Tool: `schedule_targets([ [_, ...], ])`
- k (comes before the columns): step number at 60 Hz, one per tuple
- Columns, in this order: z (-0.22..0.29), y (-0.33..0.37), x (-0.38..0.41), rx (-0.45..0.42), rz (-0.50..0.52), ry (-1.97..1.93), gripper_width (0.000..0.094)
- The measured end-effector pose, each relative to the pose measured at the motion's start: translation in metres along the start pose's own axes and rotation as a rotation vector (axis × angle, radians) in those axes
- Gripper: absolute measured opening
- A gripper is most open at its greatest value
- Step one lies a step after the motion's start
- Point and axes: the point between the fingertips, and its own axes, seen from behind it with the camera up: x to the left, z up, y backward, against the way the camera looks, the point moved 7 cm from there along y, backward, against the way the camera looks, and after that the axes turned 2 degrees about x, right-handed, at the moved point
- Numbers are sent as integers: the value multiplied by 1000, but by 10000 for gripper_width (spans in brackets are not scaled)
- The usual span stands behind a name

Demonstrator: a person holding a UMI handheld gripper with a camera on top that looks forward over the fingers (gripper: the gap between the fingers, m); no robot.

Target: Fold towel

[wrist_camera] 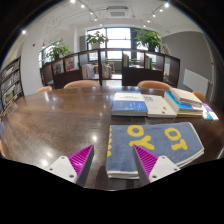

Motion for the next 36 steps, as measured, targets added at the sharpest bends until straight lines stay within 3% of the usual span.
schedule_targets([
  [9,-8,-45,-7,75,-52,46,529],
  [11,-4,-43,-7,56,-69,55,470],
  [14,-13,-43,-28,60,-104,68,282],
  [18,-7,-47,-18,59,-133,81,105],
  [36,3,-38,-25,108,-51,-6,57],
])
